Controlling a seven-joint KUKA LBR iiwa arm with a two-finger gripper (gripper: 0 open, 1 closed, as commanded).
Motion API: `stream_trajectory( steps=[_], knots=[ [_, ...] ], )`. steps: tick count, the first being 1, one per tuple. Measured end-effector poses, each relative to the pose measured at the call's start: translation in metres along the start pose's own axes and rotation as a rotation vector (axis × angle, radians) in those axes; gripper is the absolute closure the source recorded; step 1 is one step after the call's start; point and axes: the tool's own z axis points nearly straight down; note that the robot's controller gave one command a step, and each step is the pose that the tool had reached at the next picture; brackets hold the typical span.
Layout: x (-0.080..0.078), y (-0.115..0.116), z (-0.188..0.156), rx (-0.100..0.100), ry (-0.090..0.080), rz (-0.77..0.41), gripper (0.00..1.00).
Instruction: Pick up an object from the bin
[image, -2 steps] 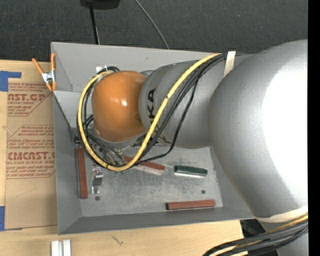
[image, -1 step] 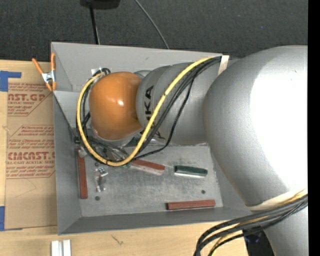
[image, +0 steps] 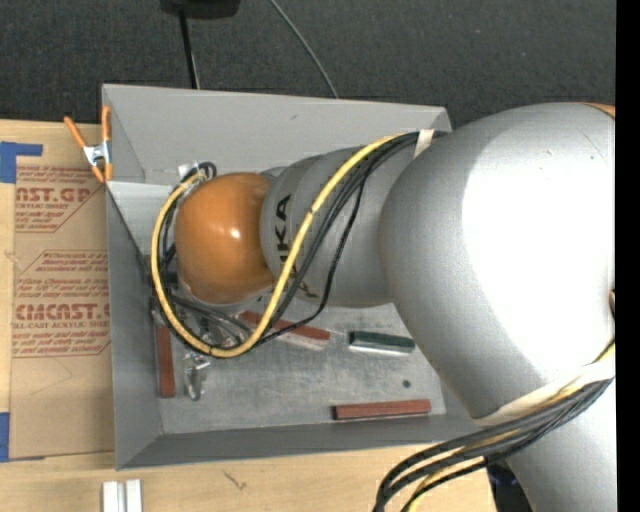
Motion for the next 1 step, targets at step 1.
stream_trajectory(
  steps=[1],
  knots=[
    [-0.0018,-0.0014,0.0052,0.005,-0.021,-0.148,0.0]
  ],
)
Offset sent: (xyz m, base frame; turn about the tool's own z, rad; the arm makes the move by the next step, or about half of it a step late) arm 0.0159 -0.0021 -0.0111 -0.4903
